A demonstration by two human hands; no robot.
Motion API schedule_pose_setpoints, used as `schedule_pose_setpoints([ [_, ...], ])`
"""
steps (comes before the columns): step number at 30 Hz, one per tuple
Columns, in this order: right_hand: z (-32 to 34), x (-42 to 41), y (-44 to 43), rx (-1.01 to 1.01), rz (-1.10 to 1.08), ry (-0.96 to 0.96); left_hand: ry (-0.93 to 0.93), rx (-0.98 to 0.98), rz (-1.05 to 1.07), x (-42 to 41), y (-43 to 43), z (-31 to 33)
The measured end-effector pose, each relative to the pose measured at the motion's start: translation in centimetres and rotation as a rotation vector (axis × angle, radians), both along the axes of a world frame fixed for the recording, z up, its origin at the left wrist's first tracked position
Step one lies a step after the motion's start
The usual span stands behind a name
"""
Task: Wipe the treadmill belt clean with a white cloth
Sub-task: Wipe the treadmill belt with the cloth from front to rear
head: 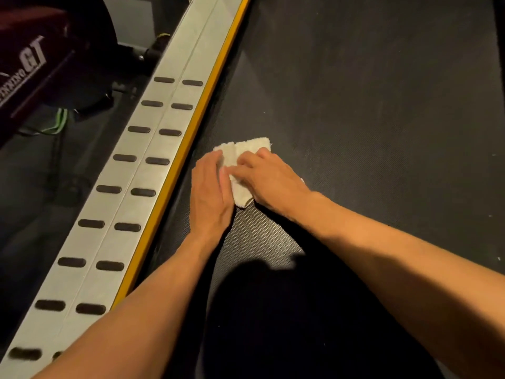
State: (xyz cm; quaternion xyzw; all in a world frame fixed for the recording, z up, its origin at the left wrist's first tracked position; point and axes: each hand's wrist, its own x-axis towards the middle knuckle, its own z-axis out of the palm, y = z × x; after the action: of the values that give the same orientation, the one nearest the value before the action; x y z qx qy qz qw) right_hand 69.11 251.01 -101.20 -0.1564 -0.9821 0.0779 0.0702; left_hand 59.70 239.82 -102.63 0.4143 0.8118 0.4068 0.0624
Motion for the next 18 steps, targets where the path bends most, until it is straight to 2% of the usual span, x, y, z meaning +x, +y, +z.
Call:
schedule_pose_setpoints([
  [4,0.6,-1.6,-0.1,0.006,-0.185,0.066,-0.006,0.026,0.013,-0.1,0.0,0.0],
  [8,-0.2,-0.7,-3.6,-0.183,0.003,0.008,-0.065,0.102,0.063,-0.4,-0.1,0.8],
  [10,0.0,-0.5,-2.6,-0.211,-0.019,0.055,-0.041,0.050,0.054,-0.9,-0.7,0.9],
  [14,0.8,-1.1,-1.6,-0.167,-0.214,-0.042,0.028,-0.087,-0.008,-1.8,-2.5,0.6],
  [18,-0.5,-1.1,-6.5,-0.265,-0.105,0.016,0.070,-0.197,-0.092,-1.2,-4.0,1.1],
])
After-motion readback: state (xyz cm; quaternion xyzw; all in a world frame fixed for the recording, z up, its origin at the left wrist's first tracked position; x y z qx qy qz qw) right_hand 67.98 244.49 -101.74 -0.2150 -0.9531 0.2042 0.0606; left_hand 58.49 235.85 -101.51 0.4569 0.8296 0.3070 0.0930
